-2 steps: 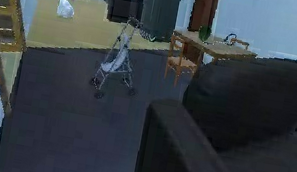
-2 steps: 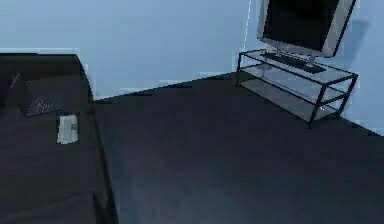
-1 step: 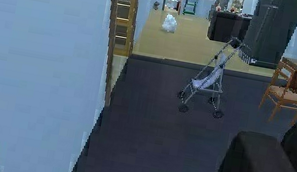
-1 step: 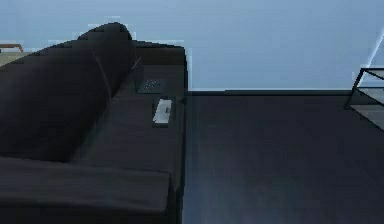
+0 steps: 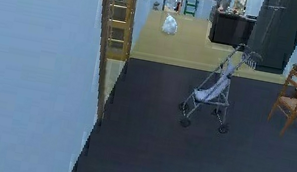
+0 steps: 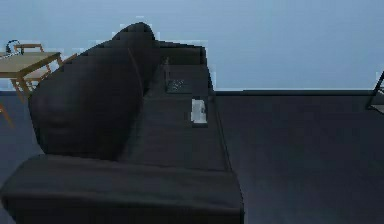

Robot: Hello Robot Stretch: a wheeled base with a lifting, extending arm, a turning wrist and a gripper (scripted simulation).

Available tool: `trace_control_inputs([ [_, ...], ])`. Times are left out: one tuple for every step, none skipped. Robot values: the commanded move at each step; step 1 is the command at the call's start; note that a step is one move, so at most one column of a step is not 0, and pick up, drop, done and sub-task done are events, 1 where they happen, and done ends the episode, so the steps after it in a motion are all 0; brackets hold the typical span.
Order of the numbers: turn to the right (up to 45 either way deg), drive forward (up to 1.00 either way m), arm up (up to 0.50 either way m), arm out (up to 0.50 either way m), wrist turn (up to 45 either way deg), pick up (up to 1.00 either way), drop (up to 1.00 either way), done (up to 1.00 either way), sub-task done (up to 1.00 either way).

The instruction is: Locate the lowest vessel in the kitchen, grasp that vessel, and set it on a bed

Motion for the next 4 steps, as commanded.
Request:
trace_control_inputs([
  [3.0,0.0,0.0,0.0,0.0,0.0,0.0,0.0,0.0],
  [0.0,1.0,0.0,0.0,0.0,0.0,0.0,0.0,0.0],
  [0.0,1.0,0.0,0.0,0.0,0.0,0.0,0.0,0.0],
  [0.0,0.25,0.0,0.0,0.0,0.0,0.0,0.0,0.0],
])
